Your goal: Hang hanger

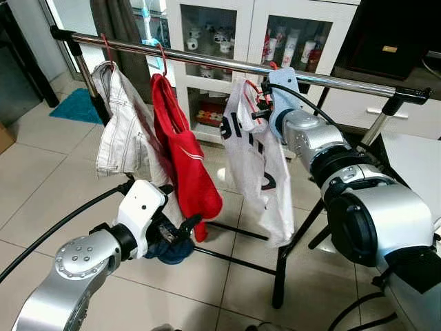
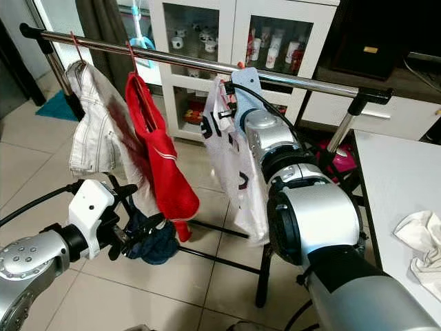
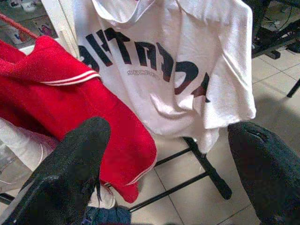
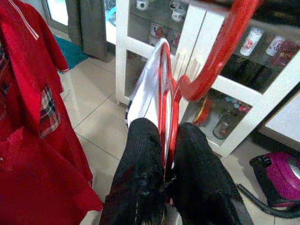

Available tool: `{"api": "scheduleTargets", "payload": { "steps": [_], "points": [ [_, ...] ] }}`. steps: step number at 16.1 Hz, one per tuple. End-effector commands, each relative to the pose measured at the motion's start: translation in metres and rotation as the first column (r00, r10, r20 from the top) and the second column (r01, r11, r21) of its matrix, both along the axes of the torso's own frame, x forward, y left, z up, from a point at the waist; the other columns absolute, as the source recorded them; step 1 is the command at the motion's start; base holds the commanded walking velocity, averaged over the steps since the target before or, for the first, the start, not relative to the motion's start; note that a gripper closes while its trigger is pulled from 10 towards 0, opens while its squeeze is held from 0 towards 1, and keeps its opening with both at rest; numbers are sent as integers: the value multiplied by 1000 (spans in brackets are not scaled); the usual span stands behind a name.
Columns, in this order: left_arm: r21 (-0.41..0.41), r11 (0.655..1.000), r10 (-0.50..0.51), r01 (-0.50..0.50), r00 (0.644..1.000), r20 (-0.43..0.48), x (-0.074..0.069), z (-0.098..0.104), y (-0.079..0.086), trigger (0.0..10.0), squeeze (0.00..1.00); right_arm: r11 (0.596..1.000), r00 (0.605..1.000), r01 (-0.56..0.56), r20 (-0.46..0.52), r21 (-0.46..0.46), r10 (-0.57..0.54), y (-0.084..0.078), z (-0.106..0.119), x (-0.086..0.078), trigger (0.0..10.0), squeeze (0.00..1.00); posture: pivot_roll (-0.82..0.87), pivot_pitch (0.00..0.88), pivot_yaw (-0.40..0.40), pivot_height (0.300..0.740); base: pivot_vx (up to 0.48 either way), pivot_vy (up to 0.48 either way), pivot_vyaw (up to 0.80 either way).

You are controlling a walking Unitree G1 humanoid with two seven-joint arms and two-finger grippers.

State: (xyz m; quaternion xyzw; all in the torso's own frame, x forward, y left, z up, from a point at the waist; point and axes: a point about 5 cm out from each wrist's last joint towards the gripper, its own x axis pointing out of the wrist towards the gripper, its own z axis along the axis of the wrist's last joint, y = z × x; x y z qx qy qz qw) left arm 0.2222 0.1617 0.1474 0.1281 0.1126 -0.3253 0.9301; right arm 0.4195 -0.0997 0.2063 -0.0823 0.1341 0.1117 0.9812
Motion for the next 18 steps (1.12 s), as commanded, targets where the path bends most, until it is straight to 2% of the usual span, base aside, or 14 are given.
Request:
{"api": "scheduleTargets", "payload": {
  "steps": [1,9,12,14,15,16,17,18],
  "points": [
    [11,1000,8,-8,1000,13,2,4,2,10000,1000,1000,1000,-16,11,0,16,4,8,1,0,0,29,76,-24,740,0,0,0],
    [5,1000,5,-5,999,33,7,4,-2,10000,1000,999,999,-37,-7,-4,37,6,3,0,0,0,29,35,-23,740,0,0,0],
    [-24,999,40,-39,998,54,12,5,-8,10000,1000,995,996,-42,81,94,34,0,19,4,0,0,21,10,-30,740,0,0,0],
    [-58,994,95,-93,995,20,17,3,-8,10000,1000,990,995,-45,99,134,31,-9,21,4,0,0,1,2,-15,740,0,0,0],
    [-66,994,93,-92,996,14,18,2,-10,10000,957,989,994,-47,103,143,32,-14,19,4,0,0,-4,0,-8,740,0,0,0],
    [-76,994,83,-82,997,10,19,1,-13,10000,361,987,994,-54,103,150,38,-17,15,3,0,0,-15,0,5,740,0,0,0],
    [-76,994,80,-78,997,13,20,1,-14,10000,16,986,993,-59,107,154,42,-19,13,2,0,0,-18,0,9,740,0,0,0],
    [-75,994,79,-77,997,18,21,0,-16,10000,0,986,993,-64,110,156,47,-21,11,2,0,0,-22,0,13,740,0,0,0]
  ]
}}
